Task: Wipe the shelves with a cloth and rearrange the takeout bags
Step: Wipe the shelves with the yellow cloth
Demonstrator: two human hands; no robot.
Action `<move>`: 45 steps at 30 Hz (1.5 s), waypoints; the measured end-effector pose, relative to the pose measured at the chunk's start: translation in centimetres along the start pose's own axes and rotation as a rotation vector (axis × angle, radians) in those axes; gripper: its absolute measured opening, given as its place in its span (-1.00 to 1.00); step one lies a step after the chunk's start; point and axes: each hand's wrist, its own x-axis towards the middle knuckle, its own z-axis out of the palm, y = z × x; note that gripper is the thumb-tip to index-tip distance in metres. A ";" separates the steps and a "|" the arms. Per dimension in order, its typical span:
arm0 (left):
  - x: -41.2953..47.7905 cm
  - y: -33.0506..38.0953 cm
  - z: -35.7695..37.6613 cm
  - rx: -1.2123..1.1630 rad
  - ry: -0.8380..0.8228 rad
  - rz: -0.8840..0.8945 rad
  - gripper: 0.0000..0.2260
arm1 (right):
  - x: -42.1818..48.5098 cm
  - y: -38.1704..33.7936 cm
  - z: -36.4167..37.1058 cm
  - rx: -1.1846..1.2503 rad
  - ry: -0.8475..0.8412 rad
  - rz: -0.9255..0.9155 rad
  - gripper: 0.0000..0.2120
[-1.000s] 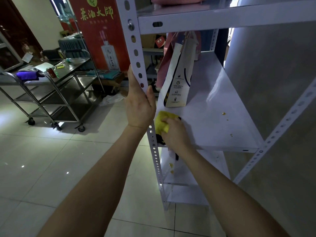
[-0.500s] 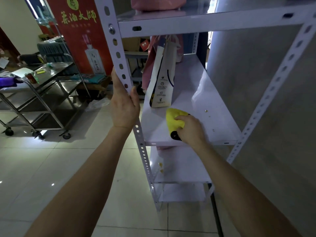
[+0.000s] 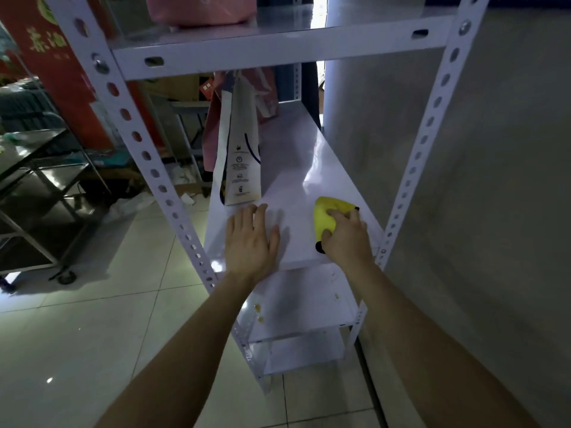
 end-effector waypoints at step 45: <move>-0.6 -1.6 2.1 0.094 -0.105 -0.043 -0.49 | 1.3 -0.5 -0.7 -0.041 -0.080 -0.143 -0.52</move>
